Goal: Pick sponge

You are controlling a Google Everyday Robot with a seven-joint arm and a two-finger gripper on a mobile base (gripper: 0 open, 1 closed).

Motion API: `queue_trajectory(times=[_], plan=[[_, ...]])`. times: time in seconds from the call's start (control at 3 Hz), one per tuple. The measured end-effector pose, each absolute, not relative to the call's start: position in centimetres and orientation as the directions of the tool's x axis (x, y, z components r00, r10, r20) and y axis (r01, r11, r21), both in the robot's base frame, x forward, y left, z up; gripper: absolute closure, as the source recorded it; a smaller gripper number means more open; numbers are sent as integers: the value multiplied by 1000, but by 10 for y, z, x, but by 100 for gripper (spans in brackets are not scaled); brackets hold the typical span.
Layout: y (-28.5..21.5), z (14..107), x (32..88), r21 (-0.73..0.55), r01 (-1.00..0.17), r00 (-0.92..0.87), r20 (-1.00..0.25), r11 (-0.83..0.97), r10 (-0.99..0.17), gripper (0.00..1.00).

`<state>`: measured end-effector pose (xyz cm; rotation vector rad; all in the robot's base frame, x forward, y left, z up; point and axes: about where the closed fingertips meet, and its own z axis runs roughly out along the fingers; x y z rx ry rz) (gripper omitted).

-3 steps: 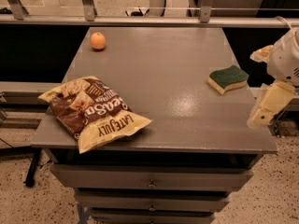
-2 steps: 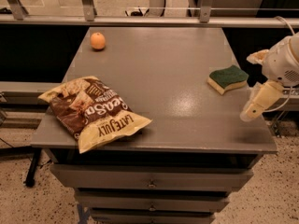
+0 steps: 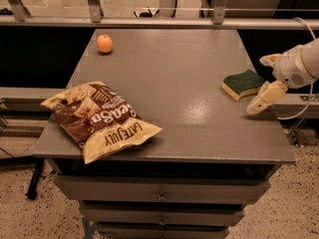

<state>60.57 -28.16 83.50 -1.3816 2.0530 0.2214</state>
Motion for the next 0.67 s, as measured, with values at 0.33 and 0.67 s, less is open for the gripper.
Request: queue_trajectory(times=[0.33, 0.67], plan=[[-303, 834, 623, -206, -846, -266, -637, 493, -723, 0], [-317, 832, 635, -132, -819, -340, -672, 558, -658, 18]])
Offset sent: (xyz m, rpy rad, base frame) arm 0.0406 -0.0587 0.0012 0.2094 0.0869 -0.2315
